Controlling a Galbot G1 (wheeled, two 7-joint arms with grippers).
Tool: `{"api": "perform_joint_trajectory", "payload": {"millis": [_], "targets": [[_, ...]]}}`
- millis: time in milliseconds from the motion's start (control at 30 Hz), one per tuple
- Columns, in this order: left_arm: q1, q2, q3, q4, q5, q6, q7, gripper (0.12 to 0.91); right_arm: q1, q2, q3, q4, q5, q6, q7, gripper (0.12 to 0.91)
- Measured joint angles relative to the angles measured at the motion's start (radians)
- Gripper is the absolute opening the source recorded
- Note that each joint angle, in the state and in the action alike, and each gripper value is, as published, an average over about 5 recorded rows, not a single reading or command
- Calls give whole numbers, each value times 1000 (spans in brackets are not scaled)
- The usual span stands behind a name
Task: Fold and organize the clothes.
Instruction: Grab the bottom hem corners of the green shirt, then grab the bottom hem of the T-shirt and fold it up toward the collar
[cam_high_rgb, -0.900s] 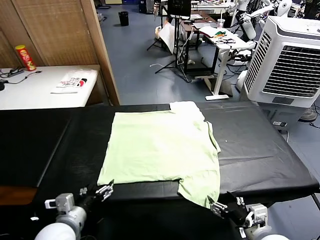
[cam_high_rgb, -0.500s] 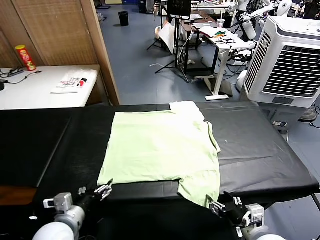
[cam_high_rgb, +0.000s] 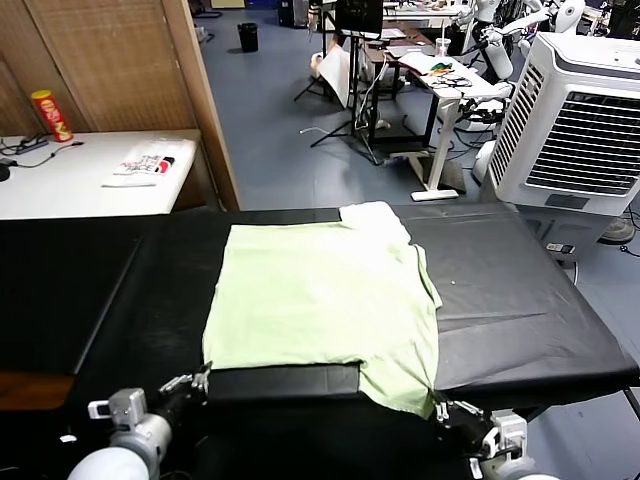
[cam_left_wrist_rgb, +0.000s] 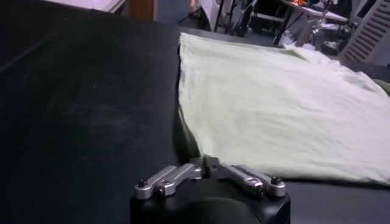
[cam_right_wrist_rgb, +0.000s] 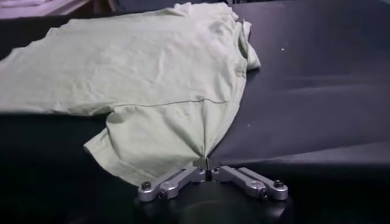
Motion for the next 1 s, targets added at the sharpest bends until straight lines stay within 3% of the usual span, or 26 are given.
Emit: {"api": "perform_joint_trajectory", "payload": {"millis": [200, 433, 733, 1000], "targets": [[37, -7, -27, -41, 9, -56, 7, 126, 36, -23, 21, 8, 56, 73, -13, 123], [-30, -45, -18, -15, 47, -153, 65, 126, 192, -64, -6, -116, 98, 152, -39, 123], [-170, -93, 26, 91, 120, -203, 87, 126, 454, -111, -88, -328, 106, 227, -62, 123], [-277, -122, 65, 210, 218, -232, 102, 126, 620, -104, -187, -502, 72, 244, -69, 123]]}}
